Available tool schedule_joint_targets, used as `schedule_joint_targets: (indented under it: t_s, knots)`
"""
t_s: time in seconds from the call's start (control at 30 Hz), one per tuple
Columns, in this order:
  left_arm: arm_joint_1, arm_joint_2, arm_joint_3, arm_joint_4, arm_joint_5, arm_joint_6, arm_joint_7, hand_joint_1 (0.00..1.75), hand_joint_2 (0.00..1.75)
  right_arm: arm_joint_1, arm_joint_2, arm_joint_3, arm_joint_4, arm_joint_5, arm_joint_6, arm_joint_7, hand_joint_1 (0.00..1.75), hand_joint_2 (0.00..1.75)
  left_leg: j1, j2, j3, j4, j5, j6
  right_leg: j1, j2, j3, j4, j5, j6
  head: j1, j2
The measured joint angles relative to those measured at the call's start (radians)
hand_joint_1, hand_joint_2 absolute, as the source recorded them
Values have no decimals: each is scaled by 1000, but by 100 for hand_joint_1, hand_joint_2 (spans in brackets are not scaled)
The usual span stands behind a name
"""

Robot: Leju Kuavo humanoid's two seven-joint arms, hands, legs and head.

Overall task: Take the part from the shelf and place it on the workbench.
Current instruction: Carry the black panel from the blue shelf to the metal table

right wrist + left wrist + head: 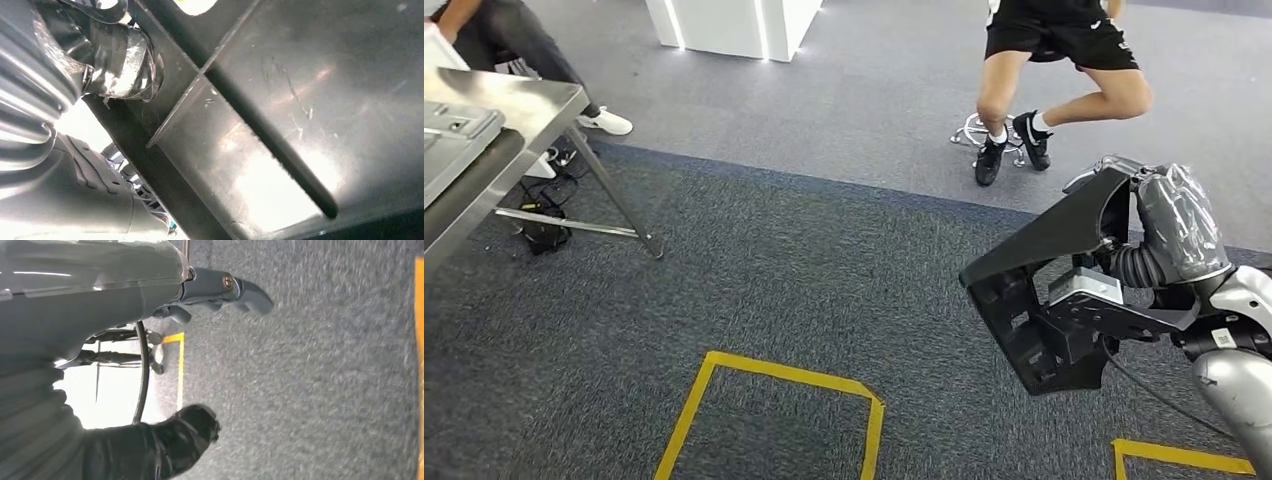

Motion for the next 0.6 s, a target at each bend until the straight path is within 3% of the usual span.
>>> schedule_joint_targets:
  t_s: [0.1,0.17,0.23,0.27,0.3,0.33,0.37,0.43,0.5,0.57,0.6]
  knots:
    - [9,1,-30,-1,0,15,8,0,175,3,-2,2,-2,1,-6,5,175,175,-7,-25,-5,-8,4,29,-3,-25,3,-2,-1,19,1,0]
    - [15,4,-56,-1,0,21,19,0,175,8,-4,4,-4,0,-7,5,175,175,-7,-42,-4,-17,11,43,-10,14,-4,22,-25,27,3,0]
    - [19,7,-85,1,0,28,26,0,175,20,-15,3,-6,-11,-8,4,175,175,-8,-59,-3,-22,16,54,-13,81,-48,120,-86,27,5,0]
    - [20,8,-99,3,0,33,28,0,175,31,-25,0,-8,-22,-6,0,175,175,-11,-69,-4,-22,18,58,-12,99,-84,193,-120,25,5,0]
    - [21,10,-112,7,0,38,29,0,175,46,-36,-5,-11,-34,-1,-5,175,175,-16,-82,-5,-22,20,61,-9,107,-118,258,-143,22,6,0]
    - [22,11,-123,11,0,42,29,0,175,61,-45,-13,-15,-45,5,-12,175,175,-20,-96,-6,-22,21,63,-6,111,-139,295,-147,18,6,0]
    - [23,13,-133,17,0,45,28,0,175,75,-53,-26,-18,-55,14,-20,175,175,-24,-111,-6,-21,22,65,-3,114,-143,296,-131,12,6,0]
    - [24,20,-149,30,1,50,24,0,175,88,-63,-54,-25,-66,28,-32,175,175,-29,-137,-6,-20,23,67,3,131,-98,194,-62,-2,6,0]
    - [23,27,-162,45,5,55,20,0,175,89,-74,-85,-32,-70,40,-38,175,175,-33,-160,-10,-15,25,65,9,177,-40,69,-12,-17,6,0]
    - [24,32,-167,57,10,58,17,0,175,86,-84,-106,-37,-70,50,-41,175,175,-33,-183,-18,-13,29,59,14,195,-17,18,0,-24,6,0]
    - [25,33,-167,61,12,57,17,0,175,84,-88,-109,-37,-70,56,-41,175,175,-31,-194,-20,-15,33,54,15,181,-16,14,2,-25,5,0]
